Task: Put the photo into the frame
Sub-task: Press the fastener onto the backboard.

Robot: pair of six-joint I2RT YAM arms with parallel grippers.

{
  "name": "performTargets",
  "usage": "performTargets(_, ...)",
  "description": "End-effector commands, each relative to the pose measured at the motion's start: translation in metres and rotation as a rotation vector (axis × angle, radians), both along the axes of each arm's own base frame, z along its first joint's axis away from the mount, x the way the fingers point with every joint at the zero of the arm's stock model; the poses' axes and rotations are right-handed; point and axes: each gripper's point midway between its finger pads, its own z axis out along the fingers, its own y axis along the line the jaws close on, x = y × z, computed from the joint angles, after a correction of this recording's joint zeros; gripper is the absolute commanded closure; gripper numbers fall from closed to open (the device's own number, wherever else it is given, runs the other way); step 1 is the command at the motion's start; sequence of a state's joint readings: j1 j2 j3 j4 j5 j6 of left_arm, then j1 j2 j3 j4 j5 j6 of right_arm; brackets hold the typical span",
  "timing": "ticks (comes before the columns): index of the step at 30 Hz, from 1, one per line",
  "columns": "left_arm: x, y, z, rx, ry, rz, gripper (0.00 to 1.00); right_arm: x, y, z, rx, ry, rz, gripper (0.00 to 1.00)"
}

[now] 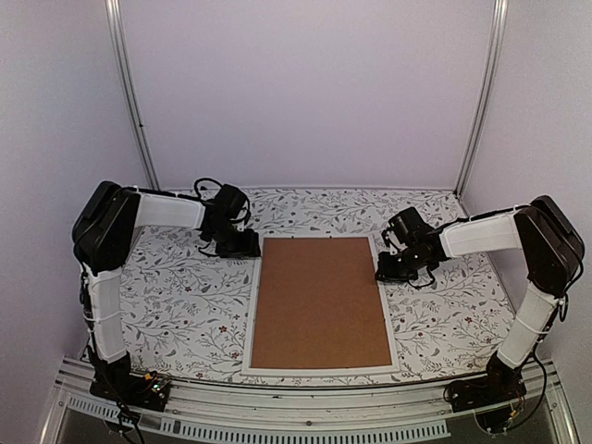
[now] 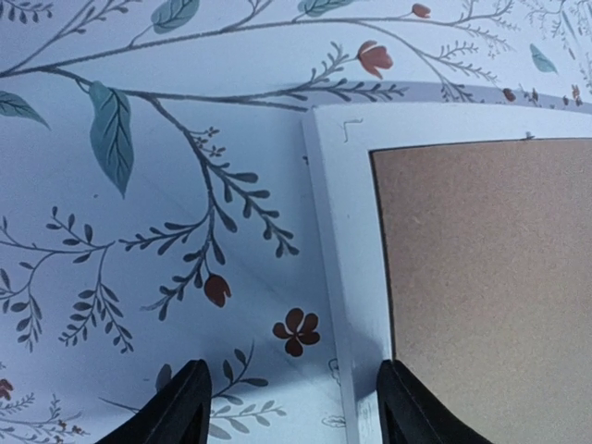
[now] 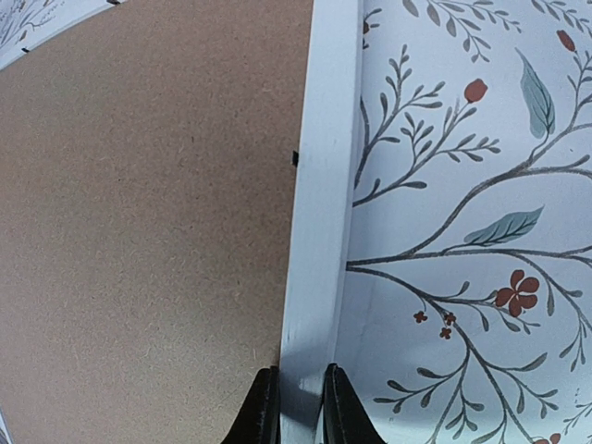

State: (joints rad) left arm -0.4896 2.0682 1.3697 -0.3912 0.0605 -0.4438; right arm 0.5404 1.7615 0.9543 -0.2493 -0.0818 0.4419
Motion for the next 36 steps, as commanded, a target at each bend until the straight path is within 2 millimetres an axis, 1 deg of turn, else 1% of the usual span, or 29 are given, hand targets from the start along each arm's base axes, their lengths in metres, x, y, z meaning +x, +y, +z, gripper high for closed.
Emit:
performTargets(1,-0.013,0.003,-0.006,0.081,0.039,-0.004,0.37,-0.013,0.008,-0.005,0.018,0.042,0.047,0.92)
performTargets(8,-0.016,0.005,-0.011,0.113,0.045,0.007,0.37,-0.013,0.008,-0.004,0.019,0.038,0.049,0.92)
performTargets(15,-0.028,-0.010,-0.021,0.125,0.069,-0.021,0.37,-0.012,0.009,-0.002,0.027,0.036,0.043,0.92)
performTargets(19,-0.037,-0.023,-0.028,0.130,0.080,-0.046,0.37,-0.013,0.011,-0.002,0.031,0.035,0.042,0.92)
performTargets(24,-0.043,-0.038,-0.033,0.138,0.081,-0.074,0.37,-0.016,0.013,-0.004,0.033,0.042,0.045,0.92)
performTargets(29,-0.050,-0.041,-0.039,0.172,0.083,-0.086,0.37,-0.018,0.014,-0.006,0.034,0.045,0.046,0.92)
performTargets(36,-0.058,-0.043,-0.052,0.273,0.075,-0.109,0.37,-0.020,0.015,-0.009,0.032,0.054,0.046,0.92)
